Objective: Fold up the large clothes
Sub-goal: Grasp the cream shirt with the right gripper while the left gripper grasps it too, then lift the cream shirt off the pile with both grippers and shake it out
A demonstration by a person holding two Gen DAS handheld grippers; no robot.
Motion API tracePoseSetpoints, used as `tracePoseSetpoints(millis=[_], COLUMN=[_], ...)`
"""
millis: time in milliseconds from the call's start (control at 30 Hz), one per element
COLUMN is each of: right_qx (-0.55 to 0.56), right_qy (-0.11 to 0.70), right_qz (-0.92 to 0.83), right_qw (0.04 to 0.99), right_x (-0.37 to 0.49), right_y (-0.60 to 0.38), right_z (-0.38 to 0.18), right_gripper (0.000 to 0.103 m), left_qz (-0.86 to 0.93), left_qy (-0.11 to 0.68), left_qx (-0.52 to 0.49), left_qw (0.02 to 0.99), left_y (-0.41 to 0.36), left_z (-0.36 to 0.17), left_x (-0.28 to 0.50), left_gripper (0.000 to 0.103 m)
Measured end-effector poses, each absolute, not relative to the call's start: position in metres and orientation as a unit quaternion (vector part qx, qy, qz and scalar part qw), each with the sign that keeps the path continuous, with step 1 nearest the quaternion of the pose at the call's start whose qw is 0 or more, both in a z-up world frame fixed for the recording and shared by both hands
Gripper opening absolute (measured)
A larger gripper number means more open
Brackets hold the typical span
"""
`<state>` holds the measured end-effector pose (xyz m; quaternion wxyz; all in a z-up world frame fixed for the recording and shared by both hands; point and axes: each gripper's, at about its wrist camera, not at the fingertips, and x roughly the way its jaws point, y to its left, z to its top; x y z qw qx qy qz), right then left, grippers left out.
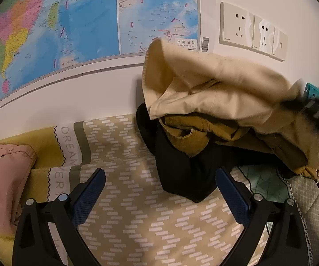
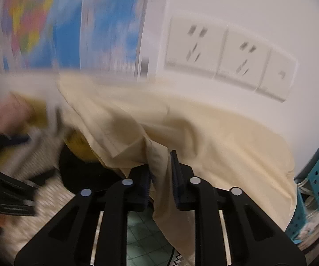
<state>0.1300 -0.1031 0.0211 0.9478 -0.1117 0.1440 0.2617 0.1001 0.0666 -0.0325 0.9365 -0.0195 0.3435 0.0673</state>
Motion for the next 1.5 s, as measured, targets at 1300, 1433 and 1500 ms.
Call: tracePoseSetpoints(millis=[1300,1433,1500], right_qx=[0.03,0.039,0.047], right_qy=[0.042,0.005,-0.022], right_qz=[0.237,0.224,0.225], right_qw=[0.97,0.974,0.973], right_x=[0.055,0.018,-0.01], right_y=[-0.268,-0.302,-0.321], right_z=[0.192,0.217,0.234], right_gripper=[0.004,0.004,0.003], left_qz=[-0.159,-0.194,-0.202], left_qy=[0.219,0.169,0.132], left_qx=[0.012,0.001,0.011], left_qw=[0.962,0.966,0.97], left_y=[-0.035,-0.037,-0.043], left_z=[0.023,0.078,0.108], left_x=[0.179,0.156,0.134], left_gripper=[0.004,0.003,0.002])
